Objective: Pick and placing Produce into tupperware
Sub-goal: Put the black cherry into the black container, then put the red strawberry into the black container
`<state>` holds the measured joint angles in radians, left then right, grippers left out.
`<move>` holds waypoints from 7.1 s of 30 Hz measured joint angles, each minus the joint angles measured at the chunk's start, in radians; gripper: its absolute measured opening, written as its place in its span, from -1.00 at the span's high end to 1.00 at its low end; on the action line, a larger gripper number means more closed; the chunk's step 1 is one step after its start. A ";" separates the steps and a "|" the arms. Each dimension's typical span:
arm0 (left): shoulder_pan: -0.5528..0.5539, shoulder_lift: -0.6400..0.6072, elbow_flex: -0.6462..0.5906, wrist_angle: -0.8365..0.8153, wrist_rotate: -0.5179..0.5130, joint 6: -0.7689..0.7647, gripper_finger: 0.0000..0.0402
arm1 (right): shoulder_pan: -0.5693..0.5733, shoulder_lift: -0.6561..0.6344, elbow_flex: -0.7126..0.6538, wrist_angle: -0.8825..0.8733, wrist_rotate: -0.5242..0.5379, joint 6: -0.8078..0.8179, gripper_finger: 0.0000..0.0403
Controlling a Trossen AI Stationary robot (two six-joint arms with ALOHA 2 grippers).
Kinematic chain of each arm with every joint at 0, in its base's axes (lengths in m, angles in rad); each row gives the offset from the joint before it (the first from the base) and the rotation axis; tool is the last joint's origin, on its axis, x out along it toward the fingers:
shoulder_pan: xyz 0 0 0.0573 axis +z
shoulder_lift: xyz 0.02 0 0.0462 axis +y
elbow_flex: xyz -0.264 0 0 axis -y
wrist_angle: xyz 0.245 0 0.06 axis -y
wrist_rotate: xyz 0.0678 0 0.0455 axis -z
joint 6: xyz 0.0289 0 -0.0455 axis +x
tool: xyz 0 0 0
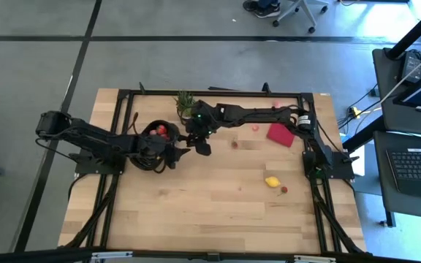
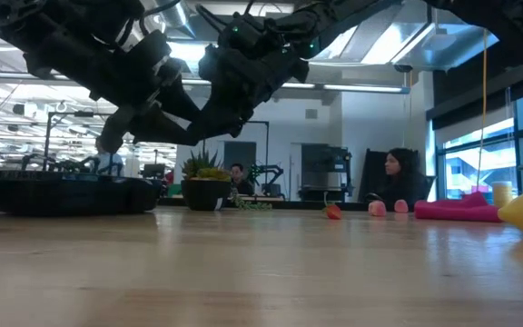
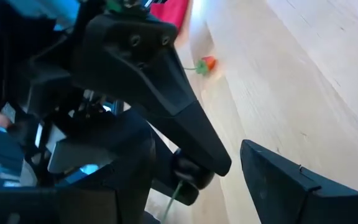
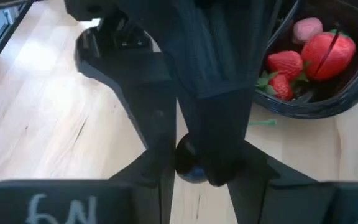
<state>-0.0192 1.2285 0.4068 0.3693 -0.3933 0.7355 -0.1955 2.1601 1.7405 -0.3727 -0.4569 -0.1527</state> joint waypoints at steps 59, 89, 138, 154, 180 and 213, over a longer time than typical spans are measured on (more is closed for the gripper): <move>-0.167 0.001 0.422 -1.333 -0.098 -1.244 0.51 | -0.034 -0.005 0.002 -0.350 0.132 -0.010 -0.40; -0.083 0.001 0.365 -1.444 -0.045 -1.409 -0.04 | -0.034 -0.003 0.001 -0.616 0.194 -0.018 -0.40; 0.052 0.000 0.108 -0.398 -0.031 -0.900 -0.15 | -0.016 -0.005 -0.209 -0.711 0.491 0.017 -0.07; 0.052 0.000 0.108 -0.401 -0.039 -0.899 -0.16 | -0.014 -0.002 -0.187 -0.677 0.488 0.043 0.50; -0.050 0.001 0.109 -0.229 0.072 0.137 0.15 | 0.043 0.000 -0.015 -0.177 0.055 -0.085 0.51; -0.093 0.000 0.109 -0.252 0.043 0.156 0.17 | 0.061 -0.003 0.026 -0.165 0.015 -0.087 0.51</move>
<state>-0.1123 1.2289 0.5163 0.1177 -0.3500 0.8912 -0.1349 2.1567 1.7667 -0.5377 -0.4418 -0.2401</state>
